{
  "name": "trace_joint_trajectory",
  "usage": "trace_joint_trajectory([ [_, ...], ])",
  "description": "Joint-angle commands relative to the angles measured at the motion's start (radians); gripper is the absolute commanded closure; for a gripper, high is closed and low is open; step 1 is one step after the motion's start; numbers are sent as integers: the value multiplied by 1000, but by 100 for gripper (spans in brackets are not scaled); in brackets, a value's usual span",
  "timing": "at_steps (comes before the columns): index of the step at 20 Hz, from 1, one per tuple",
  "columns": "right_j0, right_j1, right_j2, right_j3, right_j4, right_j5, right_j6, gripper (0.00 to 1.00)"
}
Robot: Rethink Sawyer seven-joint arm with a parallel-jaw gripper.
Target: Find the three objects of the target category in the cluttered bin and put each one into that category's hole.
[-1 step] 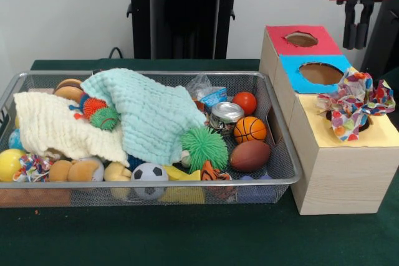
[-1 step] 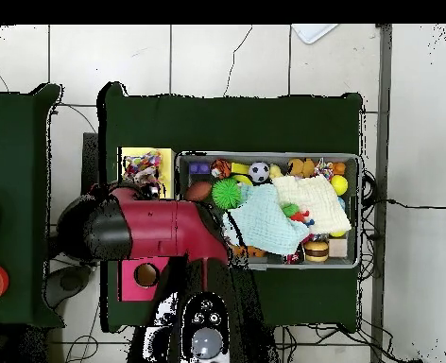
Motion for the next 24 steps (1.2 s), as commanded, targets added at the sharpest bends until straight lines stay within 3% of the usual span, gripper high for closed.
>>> trace_joint_trajectory([
  [1,4,136,-55,28,-27,-56,219,100],
  [8,21,204,-73,28,-19,-153,224,100],
  [12,-24,219,24,53,51,-215,235,100],
  [19,55,244,-29,-43,138,-123,279,100],
  [24,83,214,-76,-36,150,-23,257,100],
])
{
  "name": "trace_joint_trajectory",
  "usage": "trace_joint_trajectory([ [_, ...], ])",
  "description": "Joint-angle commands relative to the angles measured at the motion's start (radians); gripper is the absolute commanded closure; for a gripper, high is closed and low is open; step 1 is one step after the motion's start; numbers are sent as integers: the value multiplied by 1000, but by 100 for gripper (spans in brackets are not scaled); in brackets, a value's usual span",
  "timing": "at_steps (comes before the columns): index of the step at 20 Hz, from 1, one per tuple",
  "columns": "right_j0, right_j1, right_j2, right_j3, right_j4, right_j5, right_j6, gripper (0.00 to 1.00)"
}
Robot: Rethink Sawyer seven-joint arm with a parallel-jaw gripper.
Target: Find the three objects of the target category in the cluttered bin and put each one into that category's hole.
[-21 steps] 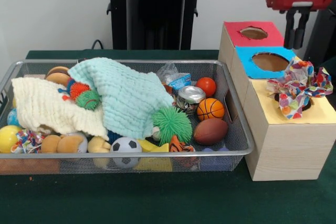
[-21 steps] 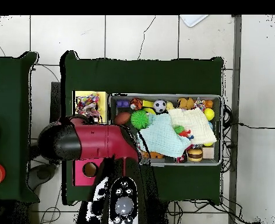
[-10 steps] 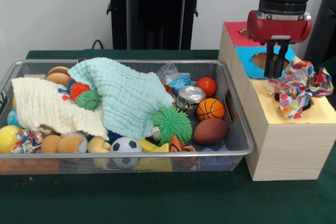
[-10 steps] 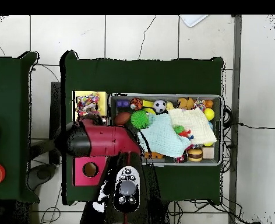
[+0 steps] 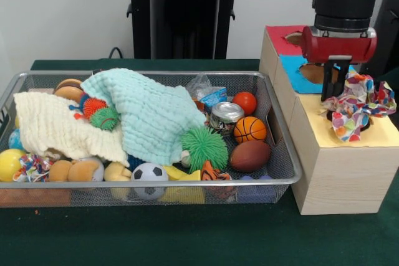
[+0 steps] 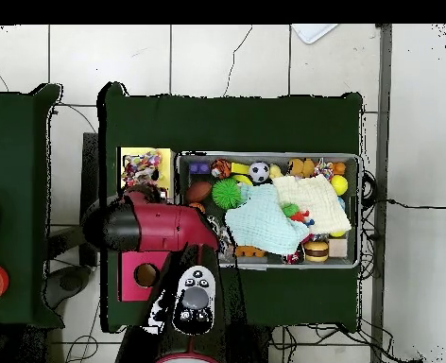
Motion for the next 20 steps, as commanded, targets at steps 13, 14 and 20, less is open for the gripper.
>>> trace_joint_trajectory([
  [13,-9,-130,-12,-1,0,449,148,100],
  [14,-12,-131,-10,1,0,446,147,100],
  [20,-20,-169,26,-19,62,406,193,100],
])
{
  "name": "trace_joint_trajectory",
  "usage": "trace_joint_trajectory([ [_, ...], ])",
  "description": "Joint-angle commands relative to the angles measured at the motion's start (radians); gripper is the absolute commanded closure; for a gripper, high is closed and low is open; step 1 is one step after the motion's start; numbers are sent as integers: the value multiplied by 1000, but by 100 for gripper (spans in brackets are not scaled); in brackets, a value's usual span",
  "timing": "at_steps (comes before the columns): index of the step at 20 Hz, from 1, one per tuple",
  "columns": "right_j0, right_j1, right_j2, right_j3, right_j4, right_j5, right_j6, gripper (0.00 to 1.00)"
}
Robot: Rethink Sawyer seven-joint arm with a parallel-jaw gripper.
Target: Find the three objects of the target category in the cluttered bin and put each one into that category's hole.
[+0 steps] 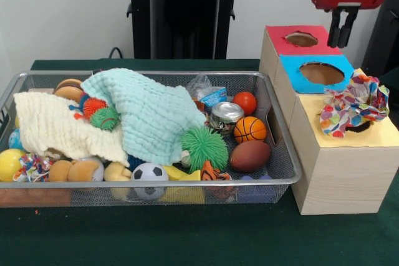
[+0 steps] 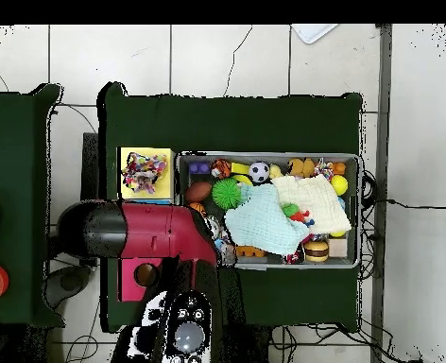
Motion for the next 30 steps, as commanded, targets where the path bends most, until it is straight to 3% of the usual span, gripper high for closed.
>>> trace_joint_trajectory([
  [1,-33,-30,45,-42,56,17,202,100],
  [8,-15,29,1,-173,-2,15,202,100],
  [12,-18,56,10,-144,-1,-66,205,100],
  [17,-5,147,-12,-126,-59,-200,199,100],
  [21,8,202,-31,-129,-70,-208,196,100],
  [28,3,240,-20,-98,-27,-247,208,100],
  [30,-24,249,27,-68,8,-278,221,100],
])
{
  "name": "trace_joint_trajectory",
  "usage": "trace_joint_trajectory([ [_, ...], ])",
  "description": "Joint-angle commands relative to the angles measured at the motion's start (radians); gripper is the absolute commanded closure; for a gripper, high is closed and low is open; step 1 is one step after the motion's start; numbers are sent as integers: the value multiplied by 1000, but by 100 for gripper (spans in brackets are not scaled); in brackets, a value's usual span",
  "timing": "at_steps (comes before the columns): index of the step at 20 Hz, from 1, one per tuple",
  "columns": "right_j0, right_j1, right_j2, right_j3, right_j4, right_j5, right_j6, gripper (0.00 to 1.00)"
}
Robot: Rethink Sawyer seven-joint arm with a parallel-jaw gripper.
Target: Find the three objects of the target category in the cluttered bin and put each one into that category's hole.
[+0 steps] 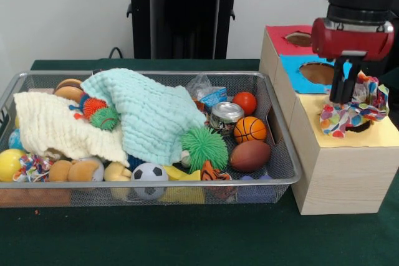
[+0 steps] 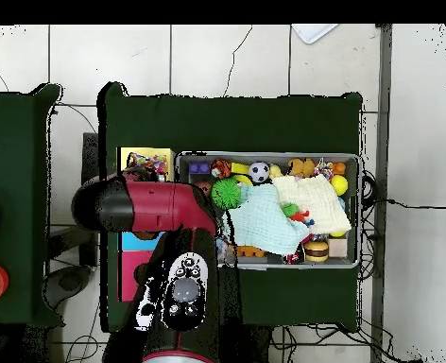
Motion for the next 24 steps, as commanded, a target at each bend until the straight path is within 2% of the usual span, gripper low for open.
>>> trace_joint_trajectory([
  [1,-49,90,83,89,44,-62,222,100],
  [4,-92,116,150,109,67,-135,218,100],
  [10,-108,174,200,94,58,-262,225,100],
  [14,-73,198,171,70,74,-251,246,100],
  [16,-58,204,174,58,102,-219,262,100],
  [18,-8,204,130,31,137,-163,302,100],
  [20,11,200,97,24,148,-110,304,100],
  [23,12,236,71,34,146,-146,276,100],
  [24,1,257,80,45,145,-193,269,100],
])
